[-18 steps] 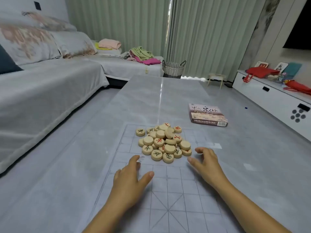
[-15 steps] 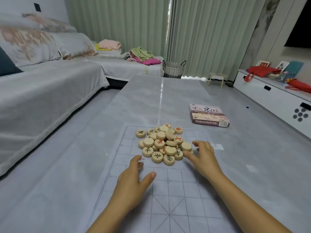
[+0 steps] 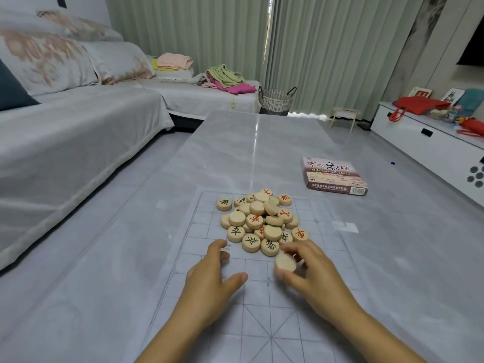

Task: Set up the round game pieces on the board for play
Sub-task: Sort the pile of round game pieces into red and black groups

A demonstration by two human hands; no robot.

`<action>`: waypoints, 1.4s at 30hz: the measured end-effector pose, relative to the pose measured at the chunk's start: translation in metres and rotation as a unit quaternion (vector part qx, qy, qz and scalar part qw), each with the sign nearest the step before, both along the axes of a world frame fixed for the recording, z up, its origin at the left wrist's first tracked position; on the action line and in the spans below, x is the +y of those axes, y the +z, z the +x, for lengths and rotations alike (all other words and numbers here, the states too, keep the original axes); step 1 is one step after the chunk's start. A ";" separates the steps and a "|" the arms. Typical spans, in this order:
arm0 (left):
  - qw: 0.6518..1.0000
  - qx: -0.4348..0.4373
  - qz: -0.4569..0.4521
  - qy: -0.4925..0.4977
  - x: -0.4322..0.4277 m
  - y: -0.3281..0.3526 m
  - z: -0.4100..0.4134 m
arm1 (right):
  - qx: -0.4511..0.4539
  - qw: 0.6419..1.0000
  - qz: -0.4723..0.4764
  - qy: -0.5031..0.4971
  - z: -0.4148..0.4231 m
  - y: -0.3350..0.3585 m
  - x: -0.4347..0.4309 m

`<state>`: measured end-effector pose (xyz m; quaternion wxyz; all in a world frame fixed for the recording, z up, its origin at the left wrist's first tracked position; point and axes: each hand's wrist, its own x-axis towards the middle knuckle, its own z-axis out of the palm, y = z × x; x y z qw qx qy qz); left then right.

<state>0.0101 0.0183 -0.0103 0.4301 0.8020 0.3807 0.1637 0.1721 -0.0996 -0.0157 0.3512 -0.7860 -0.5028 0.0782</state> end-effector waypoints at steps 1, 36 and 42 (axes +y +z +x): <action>1.000 0.004 0.002 -0.002 -0.001 0.000 -0.001 | -0.015 1.000 -0.005 0.009 -0.006 -0.004 -0.002; 0.976 0.104 0.163 -0.104 -0.024 0.006 -0.011 | -0.052 0.998 -0.041 -0.017 -0.021 -0.018 -0.006; 0.973 0.118 0.169 -0.108 -0.023 0.005 -0.014 | -0.011 1.000 -0.016 -0.022 -0.010 -0.006 0.002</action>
